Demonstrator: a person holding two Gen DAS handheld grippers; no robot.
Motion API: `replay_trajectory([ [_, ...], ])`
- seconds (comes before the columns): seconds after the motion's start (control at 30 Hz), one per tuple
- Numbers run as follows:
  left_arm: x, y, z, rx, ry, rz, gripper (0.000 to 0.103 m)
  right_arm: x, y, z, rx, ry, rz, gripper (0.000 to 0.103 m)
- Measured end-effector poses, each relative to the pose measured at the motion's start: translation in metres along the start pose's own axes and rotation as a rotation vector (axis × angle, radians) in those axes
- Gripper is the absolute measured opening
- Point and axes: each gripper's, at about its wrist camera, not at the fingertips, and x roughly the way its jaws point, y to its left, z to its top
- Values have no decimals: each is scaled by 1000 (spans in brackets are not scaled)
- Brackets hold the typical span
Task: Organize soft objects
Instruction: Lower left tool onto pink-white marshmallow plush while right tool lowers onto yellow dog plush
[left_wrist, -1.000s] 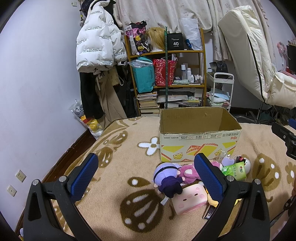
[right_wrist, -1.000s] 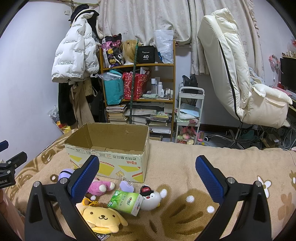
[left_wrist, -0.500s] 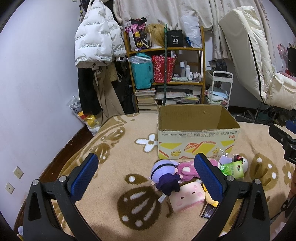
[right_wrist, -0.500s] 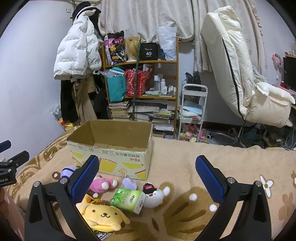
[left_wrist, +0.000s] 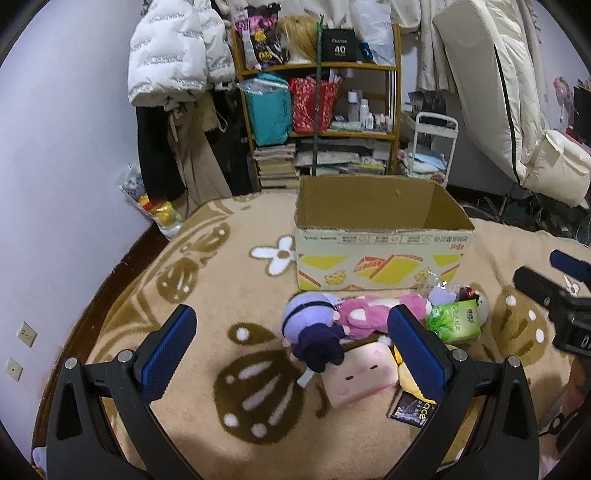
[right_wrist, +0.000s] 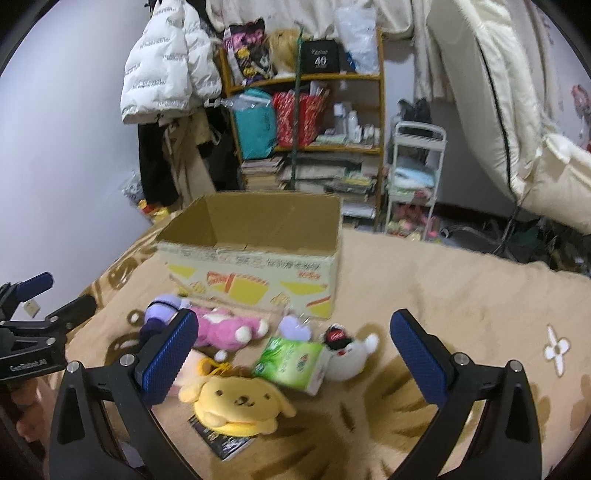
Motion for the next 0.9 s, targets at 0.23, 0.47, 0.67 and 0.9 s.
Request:
replay_trajectory([
  [0.23, 20, -7, -2, -2, 81, -32, 102, 16, 14, -6, -47, 67, 4, 103],
  [0.47, 40, -11, -1, -15, 158, -61, 102, 34, 19, -9, -74, 154, 8, 103],
  [0.67, 61, -12, -1, -28, 236, -88, 102, 57, 27, -17, -120, 262, 8, 103],
  [0.9, 83, -22, -10, -3, 322, -114, 102, 80, 33, -29, -153, 373, 47, 103],
])
